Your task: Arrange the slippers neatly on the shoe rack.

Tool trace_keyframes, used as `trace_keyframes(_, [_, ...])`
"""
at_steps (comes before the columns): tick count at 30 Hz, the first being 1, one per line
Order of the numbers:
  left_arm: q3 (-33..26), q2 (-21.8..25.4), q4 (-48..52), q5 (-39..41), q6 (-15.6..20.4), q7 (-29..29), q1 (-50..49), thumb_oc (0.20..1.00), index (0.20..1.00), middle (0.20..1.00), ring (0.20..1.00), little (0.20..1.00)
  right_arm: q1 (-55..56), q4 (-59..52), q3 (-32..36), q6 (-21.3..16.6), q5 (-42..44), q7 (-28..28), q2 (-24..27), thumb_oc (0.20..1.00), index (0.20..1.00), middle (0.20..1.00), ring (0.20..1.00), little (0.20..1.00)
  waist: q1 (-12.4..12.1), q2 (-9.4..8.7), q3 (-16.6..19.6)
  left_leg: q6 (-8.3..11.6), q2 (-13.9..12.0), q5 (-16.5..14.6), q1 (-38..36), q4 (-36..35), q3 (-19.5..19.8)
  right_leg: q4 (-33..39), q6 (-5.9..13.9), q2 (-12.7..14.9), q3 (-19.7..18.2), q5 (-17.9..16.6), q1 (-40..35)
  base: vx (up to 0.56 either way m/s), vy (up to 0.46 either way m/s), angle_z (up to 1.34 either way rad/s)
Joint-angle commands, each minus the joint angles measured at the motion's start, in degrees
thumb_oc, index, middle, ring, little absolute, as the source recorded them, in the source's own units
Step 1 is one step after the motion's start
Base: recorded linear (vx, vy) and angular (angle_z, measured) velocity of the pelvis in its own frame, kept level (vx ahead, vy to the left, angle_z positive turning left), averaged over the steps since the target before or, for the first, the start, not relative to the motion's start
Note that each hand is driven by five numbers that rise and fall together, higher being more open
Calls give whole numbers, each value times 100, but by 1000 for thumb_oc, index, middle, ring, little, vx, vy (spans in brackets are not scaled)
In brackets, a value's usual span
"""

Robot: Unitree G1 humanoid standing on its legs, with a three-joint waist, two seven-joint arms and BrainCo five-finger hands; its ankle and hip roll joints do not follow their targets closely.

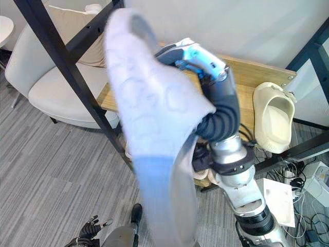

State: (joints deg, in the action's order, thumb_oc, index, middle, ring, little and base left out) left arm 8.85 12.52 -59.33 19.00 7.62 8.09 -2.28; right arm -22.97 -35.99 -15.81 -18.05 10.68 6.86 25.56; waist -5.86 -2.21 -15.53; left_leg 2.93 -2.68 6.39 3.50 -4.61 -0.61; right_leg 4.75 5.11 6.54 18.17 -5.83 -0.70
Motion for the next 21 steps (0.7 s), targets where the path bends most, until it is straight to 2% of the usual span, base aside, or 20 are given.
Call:
trace_keyframes(1, [93,28,-284,-88,164,116,46,1000,1000,1000,1000,1000,-267,-367,-595,-192,833,-518,-30,200,200,200,200,200,-105,-120,361,-1,4,-537,-331,46,-85,-70,372,290,-245,530,-298,0,0,0])
trace_keyframes(4, [123,5,-332,-69,163,180,94,1000,1000,1000,1000,1000,-313,-93,-1252,-26,1468,-807,-264,200,200,200,200,200,-151,-115,334,4,4,-534,-335,41,-64,-85,356,291,-227,540,-310,0,0,0])
trace_keyframes(5, [154,-14,-357,-37,149,225,130,1000,1000,1000,1000,1000,-272,246,-1814,197,1966,-1063,-500,200,200,200,200,200,-206,-117,276,5,6,-528,-332,37,-52,-100,342,295,-209,541,-310,0,0,0])
trace_keyframes(6, [148,-14,-357,-38,149,225,129,1000,1000,1000,1000,1000,-281,261,-1821,188,1968,-1067,-505,200,200,200,200,200,-198,-118,280,5,6,-528,-327,38,-49,-100,342,295,-205,542,-306,0,0,0])
trace_keyframes(11, [120,-69,-575,60,140,366,293,1000,1000,1000,1000,1000,-235,991,-2910,591,2742,-1390,-1079,200,200,200,200,200,-335,-112,113,21,6,-497,-258,47,-7,-133,317,303,-132,541,-258,-17,-3,4])
trace_keyframes(17, [91,-78,-624,84,178,428,331,1000,1000,1000,1000,1000,-308,1412,-3278,700,2549,-1503,-1222,200,200,200,200,200,-388,-108,95,38,-1,-491,-245,39,26,-122,318,325,-64,553,-286,7,3,2])
trace_keyframes(18, [72,-71,-625,76,184,448,351,1000,1000,1000,1000,1000,-284,1684,-3317,768,2164,-1517,-1195,200,200,200,200,200,-402,-104,77,45,-1,-487,-235,39,34,-133,322,328,-51,564,-281,0,0,0])
trace_keyframes(19, [71,-70,-625,76,184,448,350,1000,1000,1000,1000,1000,-284,1689,-3320,764,2160,-1517,-1198,200,200,200,200,200,-401,-104,78,45,-1,-487,-235,39,35,-135,322,328,-51,565,-280,0,0,0])
trace_keyframes(21, [60,-69,-580,91,223,460,384,1000,1000,1000,1000,1000,-284,2328,-3276,772,1137,-1397,-1083,200,200,200,200,200,-409,-82,-31,53,-2,-467,-176,47,75,-192,322,332,-31,579,-210,-48,6,2])
